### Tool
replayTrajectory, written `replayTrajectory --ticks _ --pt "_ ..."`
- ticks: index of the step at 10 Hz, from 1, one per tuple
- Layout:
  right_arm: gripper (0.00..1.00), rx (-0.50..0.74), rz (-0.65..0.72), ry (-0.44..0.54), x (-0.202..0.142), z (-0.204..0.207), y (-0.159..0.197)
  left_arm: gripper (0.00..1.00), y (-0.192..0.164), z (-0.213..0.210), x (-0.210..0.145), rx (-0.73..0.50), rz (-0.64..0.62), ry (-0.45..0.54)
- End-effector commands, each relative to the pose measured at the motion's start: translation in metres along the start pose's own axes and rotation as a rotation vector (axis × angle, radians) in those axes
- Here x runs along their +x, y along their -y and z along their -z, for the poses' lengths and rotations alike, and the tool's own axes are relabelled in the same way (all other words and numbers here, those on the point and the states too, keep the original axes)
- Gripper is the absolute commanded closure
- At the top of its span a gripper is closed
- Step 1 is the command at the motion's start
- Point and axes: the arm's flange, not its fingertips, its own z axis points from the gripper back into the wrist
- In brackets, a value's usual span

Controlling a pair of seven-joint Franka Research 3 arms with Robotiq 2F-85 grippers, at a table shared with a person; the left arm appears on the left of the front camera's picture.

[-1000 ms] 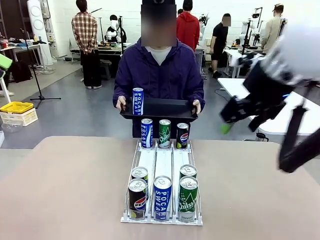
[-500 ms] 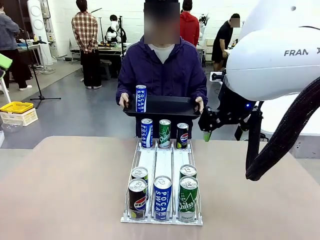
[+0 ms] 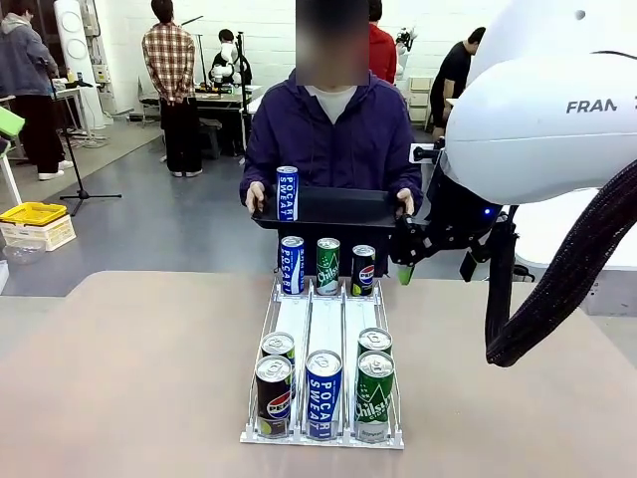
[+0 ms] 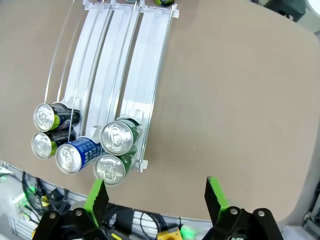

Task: Retrieve and hand over the desired beverage to the person.
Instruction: Pick up another can of the same type that the person held from the Automatic Can Dispenser.

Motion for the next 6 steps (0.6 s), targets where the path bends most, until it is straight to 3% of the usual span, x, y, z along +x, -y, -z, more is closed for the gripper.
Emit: replayTrajectory --ticks 1,3,6 --pt "0.00 -0.008 0.004 0.002 0.000 0.001 0.001 0.00 0.000 -0.001 0.000 -0.019 0.005 0.009" --pt "0.00 0.000 0.000 0.000 0.000 0.000 0.000 0.00 0.000 -0.001 0.000 -0.019 0.005 0.009" --pt "0.00 -0.034 0.118 -0.126 -0.006 0.019 -0.054 0.00 0.000 -0.001 0.000 -0.019 0.005 0.009"
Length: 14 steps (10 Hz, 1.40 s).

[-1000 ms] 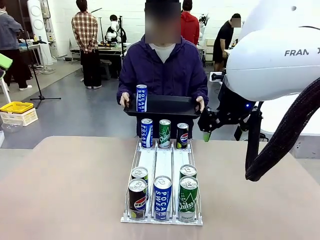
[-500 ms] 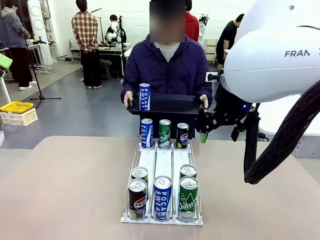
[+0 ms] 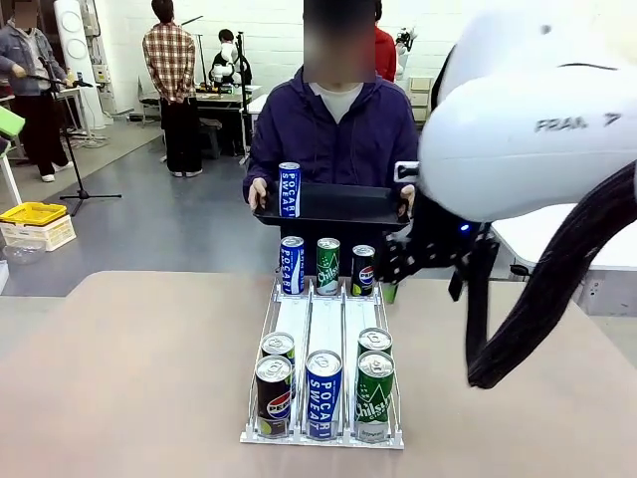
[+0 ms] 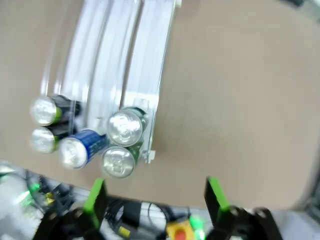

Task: Retrieve and hand over the desired beverage to the person.
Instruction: Pick up another can of the same type that the person held from the Automatic Can Dispenser.

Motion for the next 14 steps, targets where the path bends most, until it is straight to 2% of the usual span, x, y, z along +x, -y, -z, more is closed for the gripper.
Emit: replayTrajectory --ticks 1,5,7,14 --pt "0.00 -0.031 0.117 -0.091 0.003 0.007 -0.042 0.00 -0.001 -0.001 0.000 -0.019 0.005 0.009" --pt "0.00 -0.022 0.267 -0.167 0.012 0.033 -0.075 0.00 -0.001 -0.001 0.000 -0.019 0.005 0.009" --pt "0.00 -0.036 0.222 -0.148 0.004 0.035 -0.067 0.00 -0.001 -0.001 0.000 -0.019 0.005 0.009" --pt "0.00 -0.036 0.222 -0.148 0.004 0.035 -0.067 0.00 -0.001 -0.001 0.000 -0.019 0.005 0.009"
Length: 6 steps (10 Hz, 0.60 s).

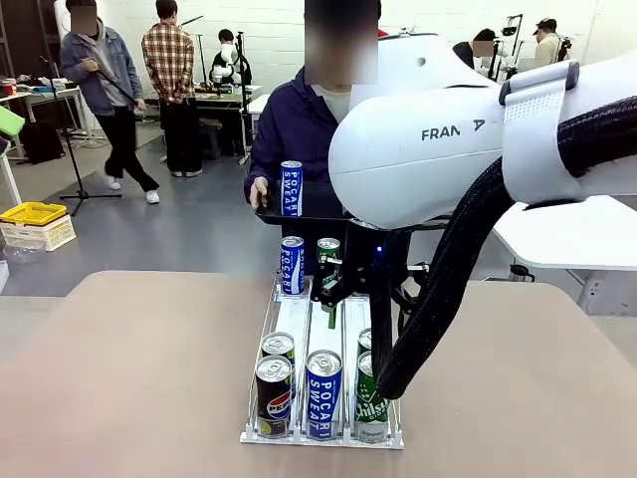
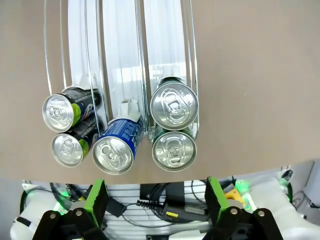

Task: Retrieve and hand over the desired beverage to the person.
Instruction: Pick up another can of the same type that the person held from the Automatic Can Dispenser.

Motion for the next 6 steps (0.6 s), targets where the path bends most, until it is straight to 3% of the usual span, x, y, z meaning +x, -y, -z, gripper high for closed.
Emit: replayTrajectory --ticks 1,6 --pt "0.00 -0.008 -0.009 0.007 -0.002 0.001 0.006 0.00 -0.001 -0.001 0.000 -0.018 0.005 0.008" --pt "0.00 -0.069 0.001 -0.002 -0.009 0.034 0.009 0.00 -0.001 -0.001 0.000 -0.018 0.005 0.008"
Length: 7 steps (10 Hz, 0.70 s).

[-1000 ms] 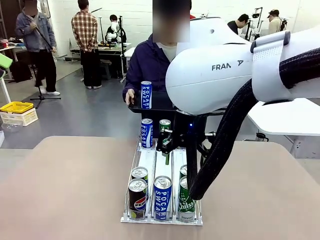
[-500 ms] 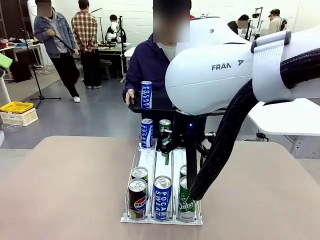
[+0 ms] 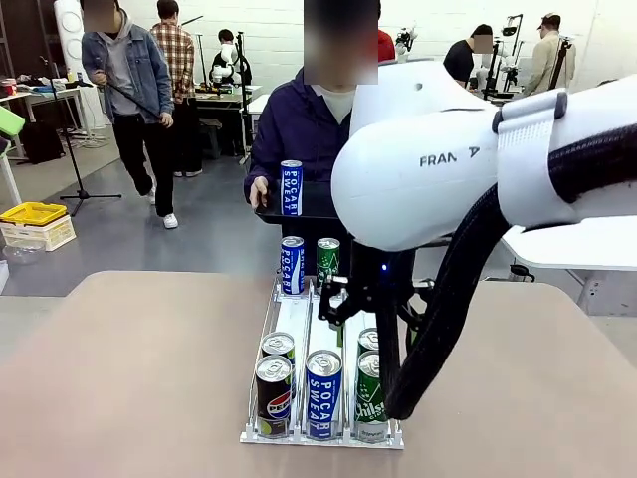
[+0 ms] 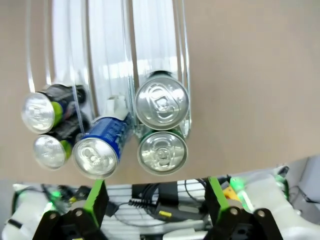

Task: Retrieve and hand over the desired beverage to the person.
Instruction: Pick up another can of the same type that the person held from the Automatic Can Dispenser.

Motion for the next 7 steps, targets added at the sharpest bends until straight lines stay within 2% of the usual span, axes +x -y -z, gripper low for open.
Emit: replayTrajectory --ticks 1,7 --pt "0.00 -0.040 0.004 0.035 -0.005 0.013 0.001 0.00 -0.001 -0.001 0.000 -0.018 0.005 0.008" --pt "0.00 -0.015 -0.037 0.020 0.010 0.042 0.009 0.00 -0.001 -0.001 0.000 -0.018 0.005 0.008"
